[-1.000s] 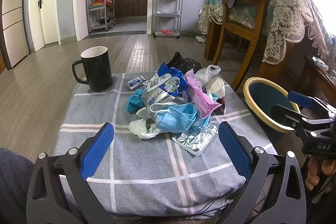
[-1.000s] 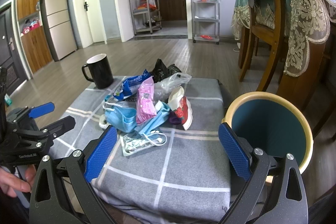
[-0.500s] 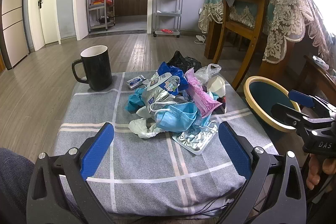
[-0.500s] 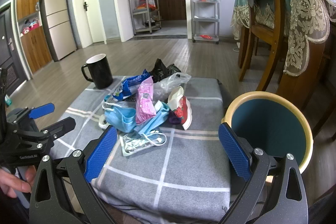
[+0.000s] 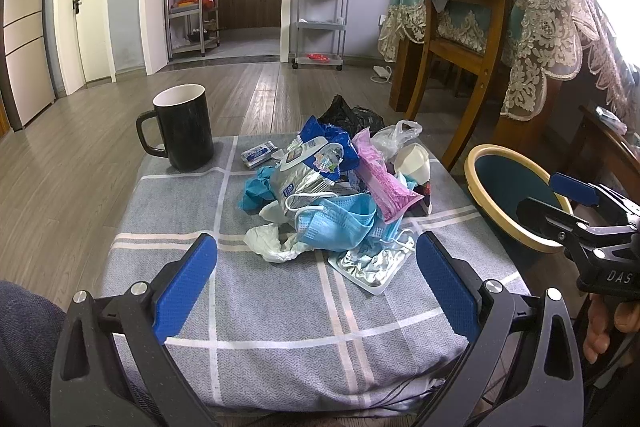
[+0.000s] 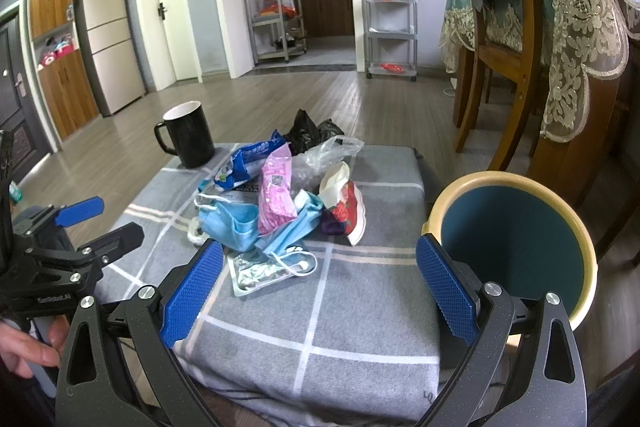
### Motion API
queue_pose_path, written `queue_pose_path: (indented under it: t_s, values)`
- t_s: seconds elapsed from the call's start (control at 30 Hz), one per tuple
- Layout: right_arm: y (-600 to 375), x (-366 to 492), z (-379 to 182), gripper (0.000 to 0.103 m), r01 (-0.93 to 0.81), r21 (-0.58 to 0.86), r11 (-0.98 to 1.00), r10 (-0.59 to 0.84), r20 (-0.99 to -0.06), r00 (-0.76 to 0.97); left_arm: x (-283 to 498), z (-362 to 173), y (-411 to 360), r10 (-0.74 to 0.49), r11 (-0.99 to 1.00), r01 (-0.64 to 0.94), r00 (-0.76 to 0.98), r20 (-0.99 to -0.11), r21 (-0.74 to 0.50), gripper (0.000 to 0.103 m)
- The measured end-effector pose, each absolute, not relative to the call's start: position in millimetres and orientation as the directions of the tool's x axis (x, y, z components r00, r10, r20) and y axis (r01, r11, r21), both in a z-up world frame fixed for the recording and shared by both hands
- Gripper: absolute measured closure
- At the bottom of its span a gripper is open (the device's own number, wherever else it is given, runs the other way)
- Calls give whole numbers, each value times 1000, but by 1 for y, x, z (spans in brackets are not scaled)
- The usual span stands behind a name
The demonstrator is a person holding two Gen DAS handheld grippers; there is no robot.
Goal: Collect trash
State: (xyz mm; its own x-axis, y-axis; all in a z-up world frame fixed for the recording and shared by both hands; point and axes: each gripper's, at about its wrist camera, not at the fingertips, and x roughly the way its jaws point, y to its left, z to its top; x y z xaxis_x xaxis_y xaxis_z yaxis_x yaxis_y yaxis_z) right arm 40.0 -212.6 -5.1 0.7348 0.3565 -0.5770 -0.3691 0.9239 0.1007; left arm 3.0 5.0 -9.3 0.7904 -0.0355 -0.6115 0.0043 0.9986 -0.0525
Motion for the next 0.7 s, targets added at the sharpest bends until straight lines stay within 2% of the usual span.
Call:
queue_pose_path:
  t_s: [0.43, 0.7]
  values:
    - [-215, 44, -7, 6, -360, 121, 925, 358, -589, 724, 19, -7, 9, -56, 996, -2, 767, -639, -91, 6]
    - [-223, 60, -15, 6, -360, 169, 918, 381, -632, 675, 60, 5, 12, -41, 999, 20, 759, -649, -40, 6]
